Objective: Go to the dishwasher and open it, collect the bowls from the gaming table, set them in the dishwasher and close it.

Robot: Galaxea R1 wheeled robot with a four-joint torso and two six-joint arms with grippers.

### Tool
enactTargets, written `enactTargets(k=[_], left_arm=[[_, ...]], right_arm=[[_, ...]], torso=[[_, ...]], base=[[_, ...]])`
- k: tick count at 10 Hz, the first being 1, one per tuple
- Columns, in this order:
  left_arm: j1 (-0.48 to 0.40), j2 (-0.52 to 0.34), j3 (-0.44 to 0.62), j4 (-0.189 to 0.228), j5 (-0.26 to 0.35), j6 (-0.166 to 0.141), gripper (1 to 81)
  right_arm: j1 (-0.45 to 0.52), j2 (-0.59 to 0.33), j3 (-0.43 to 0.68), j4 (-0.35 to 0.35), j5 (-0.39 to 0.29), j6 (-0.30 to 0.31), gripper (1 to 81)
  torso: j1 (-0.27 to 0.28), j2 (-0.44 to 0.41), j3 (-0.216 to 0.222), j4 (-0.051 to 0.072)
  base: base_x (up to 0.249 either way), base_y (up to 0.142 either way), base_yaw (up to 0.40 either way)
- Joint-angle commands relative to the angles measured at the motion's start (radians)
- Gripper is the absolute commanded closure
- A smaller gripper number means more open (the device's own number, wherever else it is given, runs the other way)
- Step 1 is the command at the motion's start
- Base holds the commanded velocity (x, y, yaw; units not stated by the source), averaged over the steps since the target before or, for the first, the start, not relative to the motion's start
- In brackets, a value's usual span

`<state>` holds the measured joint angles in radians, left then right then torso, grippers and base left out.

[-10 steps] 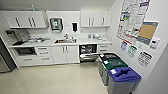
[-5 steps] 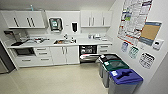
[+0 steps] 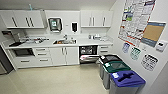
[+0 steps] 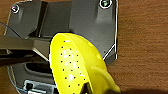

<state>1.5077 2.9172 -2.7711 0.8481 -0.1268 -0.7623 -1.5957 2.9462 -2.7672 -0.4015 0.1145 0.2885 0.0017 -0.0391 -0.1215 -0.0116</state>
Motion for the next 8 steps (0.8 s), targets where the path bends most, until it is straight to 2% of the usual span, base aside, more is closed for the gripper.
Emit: enactTargets(k=[1, 8], left_arm=[[-0.039, -0.015, -0.007, -0.007, 0.041, 0.000, 81.1], [-0.039, -0.015, -0.007, -0.006, 0.041, 0.000, 81.1]], right_arm=[[0.023, -0.013, -0.008, -0.007, -0.046, -0.003, 81.1], [0.024, -0.014, -0.008, -0.007, -0.045, -0.003, 81.1]], torso=[[0.000, 0.000, 0.000, 0.000], [0.000, 0.000, 0.000, 0.000]], base=[[0.092, 0.000, 0.000], [0.103, 0.000, 0.000]])
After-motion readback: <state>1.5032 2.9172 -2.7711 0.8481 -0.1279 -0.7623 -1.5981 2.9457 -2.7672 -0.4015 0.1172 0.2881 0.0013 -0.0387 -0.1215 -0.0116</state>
